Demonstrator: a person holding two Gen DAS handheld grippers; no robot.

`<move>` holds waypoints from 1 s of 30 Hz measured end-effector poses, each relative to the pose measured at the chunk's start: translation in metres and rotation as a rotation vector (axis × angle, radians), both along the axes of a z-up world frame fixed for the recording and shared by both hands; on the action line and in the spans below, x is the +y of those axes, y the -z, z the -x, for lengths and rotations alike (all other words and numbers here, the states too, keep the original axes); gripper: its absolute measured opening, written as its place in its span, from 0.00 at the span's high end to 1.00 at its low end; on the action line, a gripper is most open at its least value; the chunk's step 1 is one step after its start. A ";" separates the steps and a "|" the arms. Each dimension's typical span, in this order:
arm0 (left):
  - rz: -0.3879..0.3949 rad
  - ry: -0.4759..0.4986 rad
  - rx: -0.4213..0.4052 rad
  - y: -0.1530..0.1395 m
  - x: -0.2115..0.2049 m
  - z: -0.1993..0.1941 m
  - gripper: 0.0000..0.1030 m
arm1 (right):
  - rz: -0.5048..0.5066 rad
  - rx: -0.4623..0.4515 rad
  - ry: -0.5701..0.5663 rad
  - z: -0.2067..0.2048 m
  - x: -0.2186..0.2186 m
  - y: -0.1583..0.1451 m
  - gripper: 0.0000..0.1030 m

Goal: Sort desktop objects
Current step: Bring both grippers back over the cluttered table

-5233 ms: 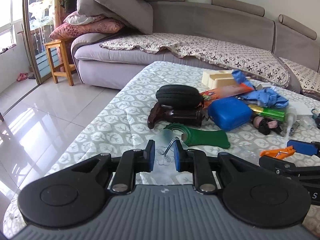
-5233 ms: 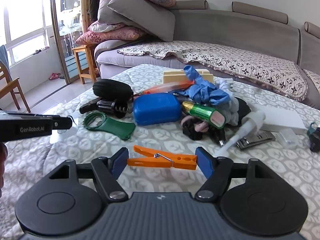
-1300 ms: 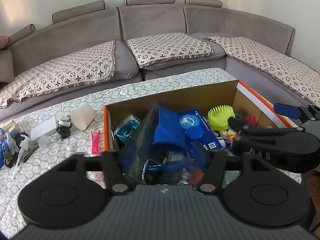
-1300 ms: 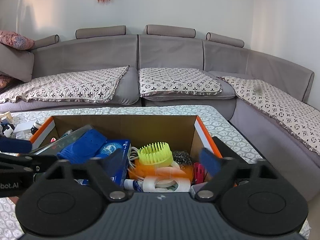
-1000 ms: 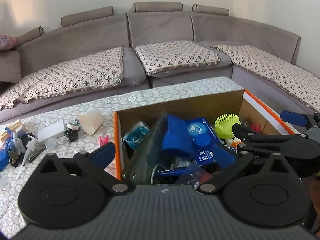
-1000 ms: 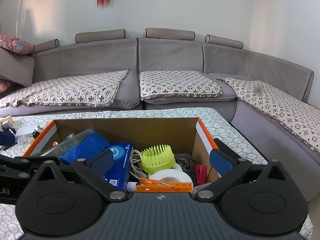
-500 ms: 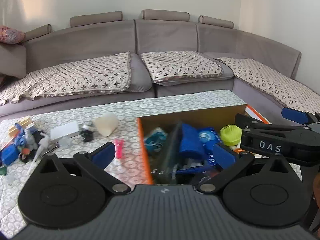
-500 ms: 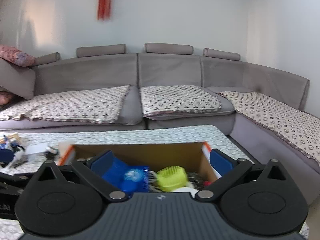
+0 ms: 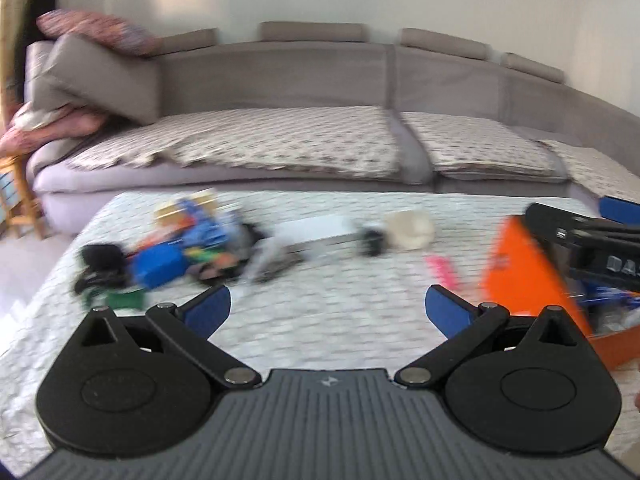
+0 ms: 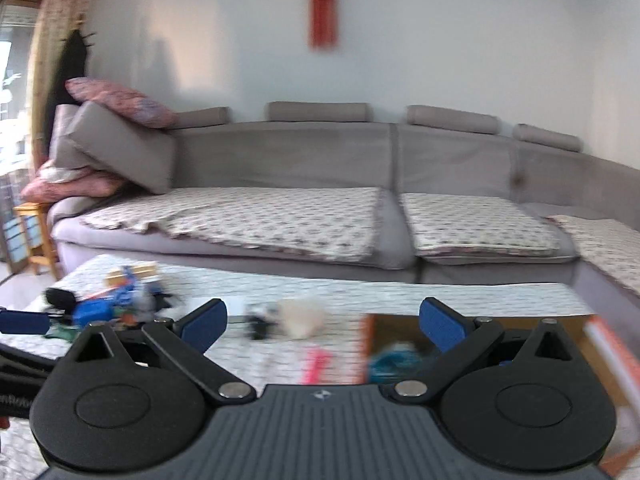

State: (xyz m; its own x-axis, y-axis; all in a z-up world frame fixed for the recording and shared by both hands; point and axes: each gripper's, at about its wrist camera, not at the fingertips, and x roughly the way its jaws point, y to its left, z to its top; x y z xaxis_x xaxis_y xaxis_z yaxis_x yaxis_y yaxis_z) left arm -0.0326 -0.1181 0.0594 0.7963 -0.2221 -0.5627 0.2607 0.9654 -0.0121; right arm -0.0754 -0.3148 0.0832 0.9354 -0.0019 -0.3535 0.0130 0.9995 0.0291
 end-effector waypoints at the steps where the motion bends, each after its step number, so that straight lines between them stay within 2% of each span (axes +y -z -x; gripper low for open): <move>1: 0.002 -0.030 0.009 0.004 0.012 -0.005 0.00 | -0.002 0.003 -0.025 -0.004 0.011 0.005 0.00; 5: 0.008 -0.124 0.035 0.020 0.052 -0.020 0.00 | -0.003 0.047 -0.111 -0.022 0.049 0.024 0.00; 9: -0.027 -0.190 0.024 0.033 0.082 -0.026 0.00 | -0.029 0.087 -0.151 -0.039 0.068 0.042 0.00; 12: -0.069 -0.231 -0.013 0.040 0.105 -0.032 0.00 | -0.015 0.089 -0.145 -0.054 0.076 0.054 0.00; 15: -0.072 -0.263 -0.040 0.046 0.119 -0.041 0.00 | 0.002 0.088 -0.105 -0.072 0.075 0.068 0.00; 19: -0.031 -0.263 -0.005 0.052 0.118 -0.049 0.00 | 0.009 0.122 -0.062 -0.095 0.065 0.082 0.00; 22: -0.043 -0.211 -0.027 0.054 0.108 -0.043 0.00 | 0.021 0.131 -0.047 -0.109 0.066 0.092 0.00; 28: -0.034 -0.144 -0.018 0.059 0.089 -0.051 0.00 | 0.057 0.122 -0.006 -0.136 0.064 0.096 0.00; 30: -0.020 -0.155 -0.003 0.061 0.090 -0.056 0.00 | 0.047 0.117 0.012 -0.147 0.058 0.096 0.00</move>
State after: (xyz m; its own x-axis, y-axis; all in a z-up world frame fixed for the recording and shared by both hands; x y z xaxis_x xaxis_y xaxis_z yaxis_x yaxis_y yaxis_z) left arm 0.0234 -0.0285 -0.0021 0.8221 -0.0847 -0.5630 0.1080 0.9941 0.0081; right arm 0.0715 -0.2566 -0.0129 0.8876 -0.0326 -0.4596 0.0260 0.9994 -0.0206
